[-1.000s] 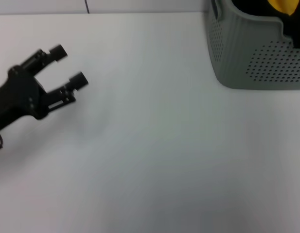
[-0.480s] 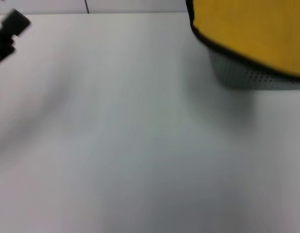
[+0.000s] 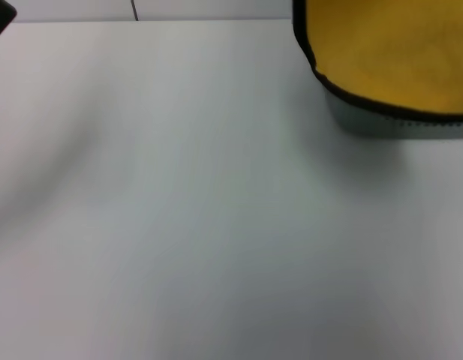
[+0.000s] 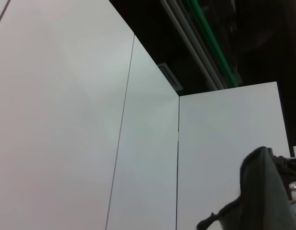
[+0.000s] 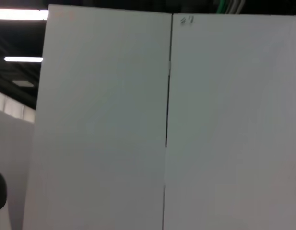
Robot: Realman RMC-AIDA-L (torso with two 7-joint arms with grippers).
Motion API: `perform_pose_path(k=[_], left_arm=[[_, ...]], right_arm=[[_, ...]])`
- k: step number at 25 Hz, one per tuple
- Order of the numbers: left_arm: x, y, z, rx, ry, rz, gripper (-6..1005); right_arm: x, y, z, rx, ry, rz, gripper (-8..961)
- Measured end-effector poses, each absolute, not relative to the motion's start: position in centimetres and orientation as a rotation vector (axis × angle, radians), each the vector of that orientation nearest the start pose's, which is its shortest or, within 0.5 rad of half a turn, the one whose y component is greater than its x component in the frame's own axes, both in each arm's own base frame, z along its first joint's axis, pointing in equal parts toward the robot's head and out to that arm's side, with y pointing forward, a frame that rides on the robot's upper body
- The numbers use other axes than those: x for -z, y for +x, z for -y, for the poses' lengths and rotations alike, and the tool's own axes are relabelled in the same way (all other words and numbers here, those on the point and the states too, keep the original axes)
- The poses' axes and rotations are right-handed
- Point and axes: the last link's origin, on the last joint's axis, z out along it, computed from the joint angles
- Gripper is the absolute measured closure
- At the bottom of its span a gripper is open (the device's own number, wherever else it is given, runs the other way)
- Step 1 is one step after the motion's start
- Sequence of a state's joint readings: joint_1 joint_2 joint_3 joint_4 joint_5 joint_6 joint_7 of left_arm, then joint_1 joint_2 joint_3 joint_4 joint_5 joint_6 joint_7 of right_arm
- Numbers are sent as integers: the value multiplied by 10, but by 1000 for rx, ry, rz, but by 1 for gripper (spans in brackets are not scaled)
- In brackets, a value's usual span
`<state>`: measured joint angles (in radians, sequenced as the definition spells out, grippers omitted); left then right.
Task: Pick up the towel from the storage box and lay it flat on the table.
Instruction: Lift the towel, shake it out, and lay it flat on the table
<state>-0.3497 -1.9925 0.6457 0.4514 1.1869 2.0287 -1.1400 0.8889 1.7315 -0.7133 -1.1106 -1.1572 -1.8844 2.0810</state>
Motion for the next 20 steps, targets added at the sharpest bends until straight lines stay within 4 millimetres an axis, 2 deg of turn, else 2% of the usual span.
perform_pose_path(k=[4, 10, 15, 18, 20], left_arm=[[-90, -264, -269, 1583, -2025, 140, 134], [-56, -269, -267, 1424, -1900, 69, 135], [-35, -264, -266, 1438, -1977, 114, 135], [-31, -262, -267, 1463, -1997, 151, 135], [-26, -259, -272, 1532, -2036, 285, 136]], right_arm=[[-230, 19, -358, -1544, -2749, 163, 933], [-218, 18, -369, -1642, -2605, 137, 931], [-208, 6, -370, -1667, -2581, 216, 929], [-205, 0, -366, -1664, -2613, 270, 928], [-204, -2, -363, -1667, -2635, 306, 927]])
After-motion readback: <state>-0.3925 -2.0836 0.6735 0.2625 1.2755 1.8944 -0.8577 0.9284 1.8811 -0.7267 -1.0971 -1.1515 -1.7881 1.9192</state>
